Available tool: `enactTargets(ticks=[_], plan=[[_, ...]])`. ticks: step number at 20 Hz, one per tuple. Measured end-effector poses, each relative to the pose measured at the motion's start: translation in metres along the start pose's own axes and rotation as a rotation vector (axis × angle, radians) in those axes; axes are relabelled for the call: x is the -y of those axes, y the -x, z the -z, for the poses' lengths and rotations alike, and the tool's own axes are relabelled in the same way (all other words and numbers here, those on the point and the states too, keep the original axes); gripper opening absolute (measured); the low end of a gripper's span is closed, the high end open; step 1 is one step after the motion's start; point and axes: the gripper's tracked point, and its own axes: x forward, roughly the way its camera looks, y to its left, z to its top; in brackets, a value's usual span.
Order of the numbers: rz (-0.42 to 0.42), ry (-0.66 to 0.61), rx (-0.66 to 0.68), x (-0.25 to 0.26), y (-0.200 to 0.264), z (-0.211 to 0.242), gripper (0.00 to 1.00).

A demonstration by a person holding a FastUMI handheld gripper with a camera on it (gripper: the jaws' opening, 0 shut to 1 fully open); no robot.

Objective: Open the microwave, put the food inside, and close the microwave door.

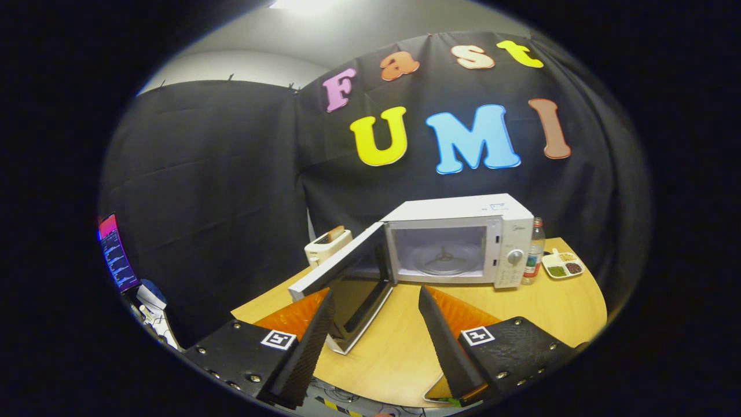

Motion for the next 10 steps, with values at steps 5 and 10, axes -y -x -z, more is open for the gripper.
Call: enactTargets(ticks=[5, 10], plan=[[0.090, -0.154, -0.052, 0.063, 0.024, 0.014, 0.89], [0.148, -0.269, -0.177, 0.108, 0.032, 0.053, 0.89]])
